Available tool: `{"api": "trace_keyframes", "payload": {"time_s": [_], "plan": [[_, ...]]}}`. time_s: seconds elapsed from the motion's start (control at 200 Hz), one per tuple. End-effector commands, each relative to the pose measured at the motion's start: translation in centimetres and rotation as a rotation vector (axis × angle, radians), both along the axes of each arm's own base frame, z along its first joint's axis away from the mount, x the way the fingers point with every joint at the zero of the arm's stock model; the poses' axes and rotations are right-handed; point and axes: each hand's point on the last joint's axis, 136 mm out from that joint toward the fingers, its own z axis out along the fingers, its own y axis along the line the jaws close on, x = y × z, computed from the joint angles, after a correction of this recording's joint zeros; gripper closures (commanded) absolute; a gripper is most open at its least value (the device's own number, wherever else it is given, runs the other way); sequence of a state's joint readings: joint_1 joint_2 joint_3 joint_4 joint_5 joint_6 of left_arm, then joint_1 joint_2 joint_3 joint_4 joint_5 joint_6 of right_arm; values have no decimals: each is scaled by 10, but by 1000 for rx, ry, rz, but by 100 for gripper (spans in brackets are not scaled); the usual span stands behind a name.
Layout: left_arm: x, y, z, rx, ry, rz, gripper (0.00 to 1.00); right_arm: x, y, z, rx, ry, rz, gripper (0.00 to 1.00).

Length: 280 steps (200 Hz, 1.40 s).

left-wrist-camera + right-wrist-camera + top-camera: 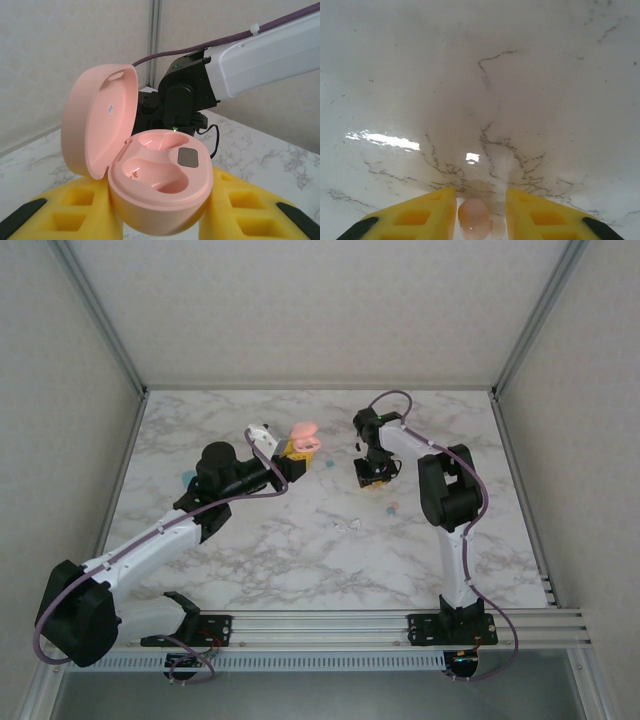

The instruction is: Insert wireless bluetooth earbuds into charging case

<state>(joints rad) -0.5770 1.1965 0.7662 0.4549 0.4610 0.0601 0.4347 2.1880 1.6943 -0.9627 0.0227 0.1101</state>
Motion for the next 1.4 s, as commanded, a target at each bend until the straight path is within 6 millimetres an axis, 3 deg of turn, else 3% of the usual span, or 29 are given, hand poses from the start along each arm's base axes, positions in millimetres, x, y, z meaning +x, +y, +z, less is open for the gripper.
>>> {"api": "trace_keyframes", "payload": {"time_s": [0.0,0.33,1.396], "plan": [[-4,2,10,-6,-34,5,85,-2,5,-1,0,27,41,68],[-4,1,10,-9,-31,4,85,-2,5,-9,-17,52,70,75],[-3,0,13,-12,-23,-1,85,-23,-6,-11,-95,61,37,73]]}}
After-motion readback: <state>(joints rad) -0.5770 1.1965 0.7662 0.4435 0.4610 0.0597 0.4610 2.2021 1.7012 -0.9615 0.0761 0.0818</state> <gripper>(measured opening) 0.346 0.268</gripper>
